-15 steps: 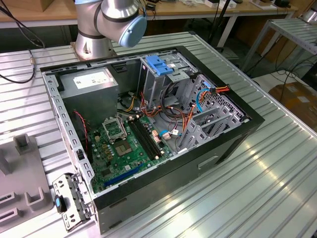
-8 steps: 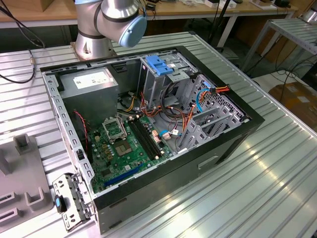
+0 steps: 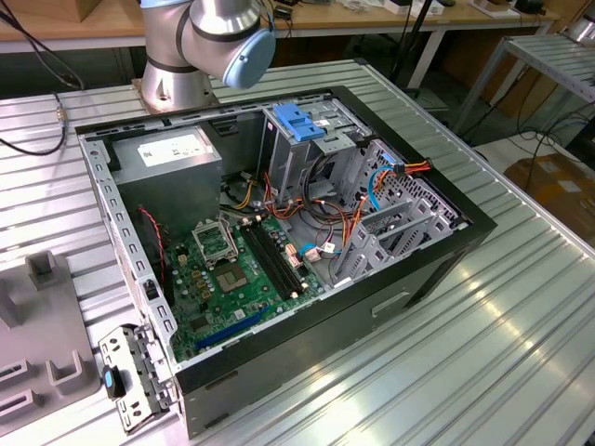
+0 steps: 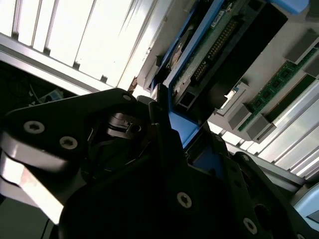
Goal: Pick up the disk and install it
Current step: 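Pick up the disk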
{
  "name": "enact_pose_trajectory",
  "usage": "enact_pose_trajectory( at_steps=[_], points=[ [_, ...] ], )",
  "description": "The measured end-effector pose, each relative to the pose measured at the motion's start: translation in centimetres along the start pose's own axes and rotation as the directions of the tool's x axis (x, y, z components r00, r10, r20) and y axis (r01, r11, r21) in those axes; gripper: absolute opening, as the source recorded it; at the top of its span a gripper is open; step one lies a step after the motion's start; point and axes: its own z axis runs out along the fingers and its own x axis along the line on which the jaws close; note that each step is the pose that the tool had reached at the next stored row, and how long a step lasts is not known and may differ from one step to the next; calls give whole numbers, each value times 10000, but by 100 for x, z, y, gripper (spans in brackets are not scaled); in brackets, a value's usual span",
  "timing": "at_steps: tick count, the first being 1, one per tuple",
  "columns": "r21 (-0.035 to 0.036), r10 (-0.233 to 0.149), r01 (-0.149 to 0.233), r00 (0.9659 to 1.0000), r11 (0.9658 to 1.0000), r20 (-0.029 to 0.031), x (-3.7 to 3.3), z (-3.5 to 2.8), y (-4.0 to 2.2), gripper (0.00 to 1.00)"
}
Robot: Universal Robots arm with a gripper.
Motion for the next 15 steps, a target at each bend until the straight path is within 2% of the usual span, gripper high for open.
enact_pose_trajectory(
  at_steps=[1, 5, 15],
  points=[
    [0, 0, 0, 10000, 10000, 1, 1, -40, 0, 37],
    [0, -1, 1, 10000, 10000, 4, 4, -128, -1, 37],
    [-2, -1, 1, 10000, 10000, 47, 8, -274, -1, 37]
  ],
)
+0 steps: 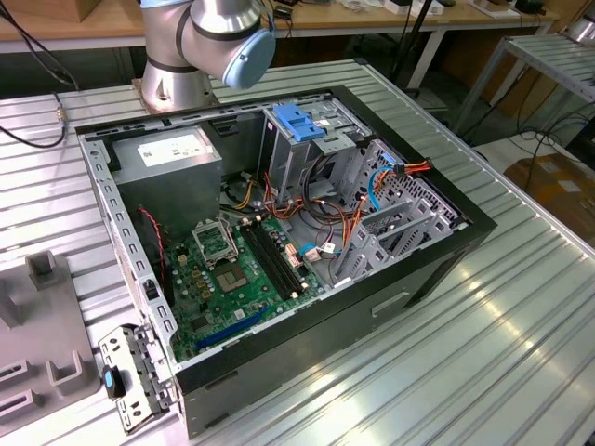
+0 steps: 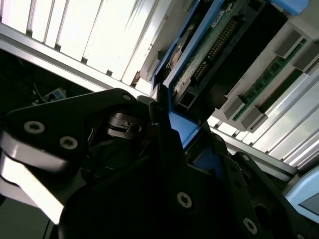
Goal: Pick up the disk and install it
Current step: 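Pick up the disk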
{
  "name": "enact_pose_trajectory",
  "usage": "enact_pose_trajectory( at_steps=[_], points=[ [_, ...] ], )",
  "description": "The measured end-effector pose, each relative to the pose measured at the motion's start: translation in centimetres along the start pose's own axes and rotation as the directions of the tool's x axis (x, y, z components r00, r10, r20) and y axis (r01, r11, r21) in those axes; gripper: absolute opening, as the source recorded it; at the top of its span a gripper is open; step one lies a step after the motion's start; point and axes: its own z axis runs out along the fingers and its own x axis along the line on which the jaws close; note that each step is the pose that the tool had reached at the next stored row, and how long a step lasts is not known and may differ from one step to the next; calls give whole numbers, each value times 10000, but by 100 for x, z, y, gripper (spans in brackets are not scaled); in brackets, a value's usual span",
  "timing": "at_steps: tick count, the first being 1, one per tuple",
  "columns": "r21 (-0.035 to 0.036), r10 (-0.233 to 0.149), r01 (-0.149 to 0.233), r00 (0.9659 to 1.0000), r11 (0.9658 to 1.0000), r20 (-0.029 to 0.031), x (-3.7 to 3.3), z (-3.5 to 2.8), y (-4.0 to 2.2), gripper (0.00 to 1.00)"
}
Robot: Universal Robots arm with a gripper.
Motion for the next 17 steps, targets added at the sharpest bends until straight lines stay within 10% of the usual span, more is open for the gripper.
enact_pose_trajectory(
  at_steps=[17],
  points=[
    [0, 0, 0, 10000, 10000, 13, 4, -173, -1, 37]
  ],
)
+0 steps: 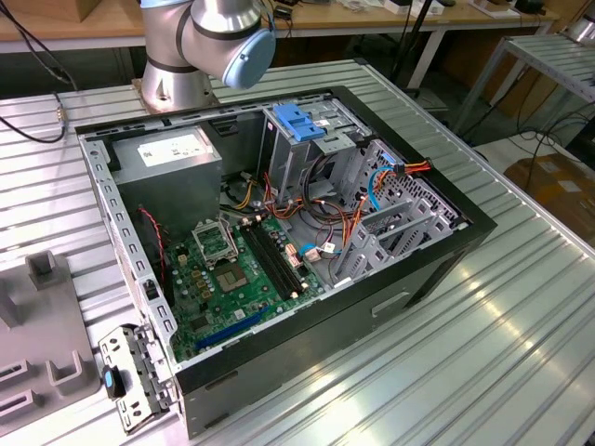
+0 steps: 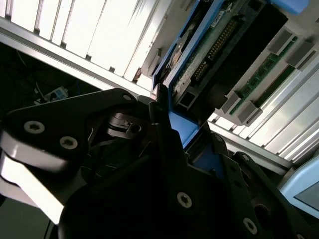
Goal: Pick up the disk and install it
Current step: 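Pick up the disk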
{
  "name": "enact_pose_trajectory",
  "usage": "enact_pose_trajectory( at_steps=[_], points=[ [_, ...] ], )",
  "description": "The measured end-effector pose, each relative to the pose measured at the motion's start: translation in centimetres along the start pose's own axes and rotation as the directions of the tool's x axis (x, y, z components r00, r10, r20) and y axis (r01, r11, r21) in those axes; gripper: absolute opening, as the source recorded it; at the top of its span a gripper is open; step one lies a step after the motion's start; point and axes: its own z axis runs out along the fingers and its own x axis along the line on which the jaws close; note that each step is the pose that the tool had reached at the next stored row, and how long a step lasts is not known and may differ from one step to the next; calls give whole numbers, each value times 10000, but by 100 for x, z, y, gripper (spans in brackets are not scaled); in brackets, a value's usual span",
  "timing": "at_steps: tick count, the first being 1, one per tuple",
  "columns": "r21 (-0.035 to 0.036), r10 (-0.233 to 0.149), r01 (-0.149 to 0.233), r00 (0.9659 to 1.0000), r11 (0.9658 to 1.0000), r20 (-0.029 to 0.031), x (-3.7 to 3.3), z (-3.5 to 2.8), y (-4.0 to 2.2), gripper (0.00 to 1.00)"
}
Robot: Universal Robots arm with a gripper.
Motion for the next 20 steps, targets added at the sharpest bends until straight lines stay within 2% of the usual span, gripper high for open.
enact_pose_trajectory(
  at_steps=[8, 20],
  points=[
    [0, 0, 0, 10000, 10000, 5, 1, -31, 0, 37],
    [0, 0, 0, 10000, 10000, 22, 3, -152, 0, 37]
  ],
)
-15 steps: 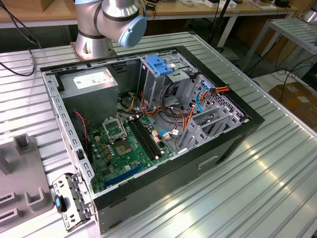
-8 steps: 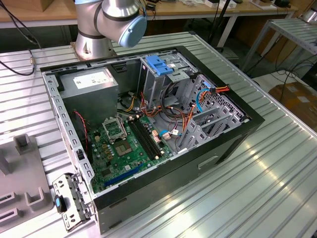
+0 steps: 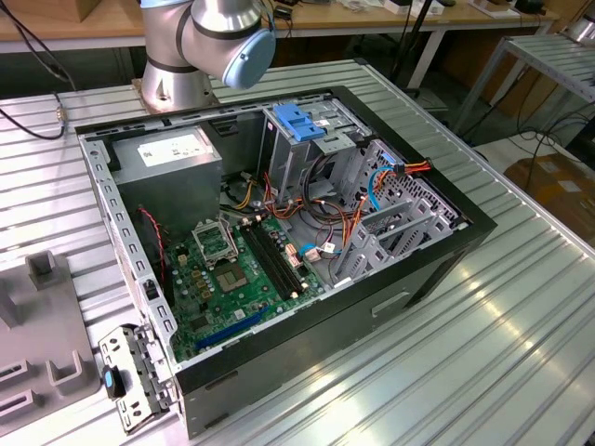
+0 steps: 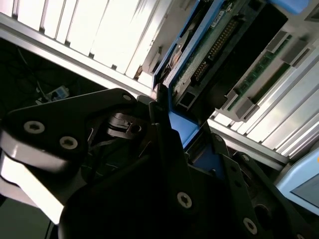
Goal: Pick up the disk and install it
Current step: 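Pick up the disk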
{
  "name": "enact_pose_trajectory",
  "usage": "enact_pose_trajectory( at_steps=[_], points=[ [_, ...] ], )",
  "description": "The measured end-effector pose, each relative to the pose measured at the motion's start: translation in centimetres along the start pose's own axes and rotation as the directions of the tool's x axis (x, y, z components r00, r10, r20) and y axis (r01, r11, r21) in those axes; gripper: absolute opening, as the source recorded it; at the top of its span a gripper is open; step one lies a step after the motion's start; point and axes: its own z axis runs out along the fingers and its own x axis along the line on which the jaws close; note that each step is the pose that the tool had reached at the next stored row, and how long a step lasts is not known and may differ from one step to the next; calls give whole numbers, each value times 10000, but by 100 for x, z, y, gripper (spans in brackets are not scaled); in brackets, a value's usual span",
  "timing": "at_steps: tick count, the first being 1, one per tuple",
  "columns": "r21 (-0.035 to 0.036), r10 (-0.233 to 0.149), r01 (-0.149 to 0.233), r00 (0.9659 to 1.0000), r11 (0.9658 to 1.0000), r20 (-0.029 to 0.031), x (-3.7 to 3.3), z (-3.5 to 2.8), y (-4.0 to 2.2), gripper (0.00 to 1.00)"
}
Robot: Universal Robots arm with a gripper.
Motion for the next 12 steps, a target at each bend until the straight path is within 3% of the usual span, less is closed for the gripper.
enact_pose_trajectory(
  at_steps=[12],
  points=[
    [-1, 0, 0, 10000, 10000, 24, 2, -126, -1, 37]
  ],
)
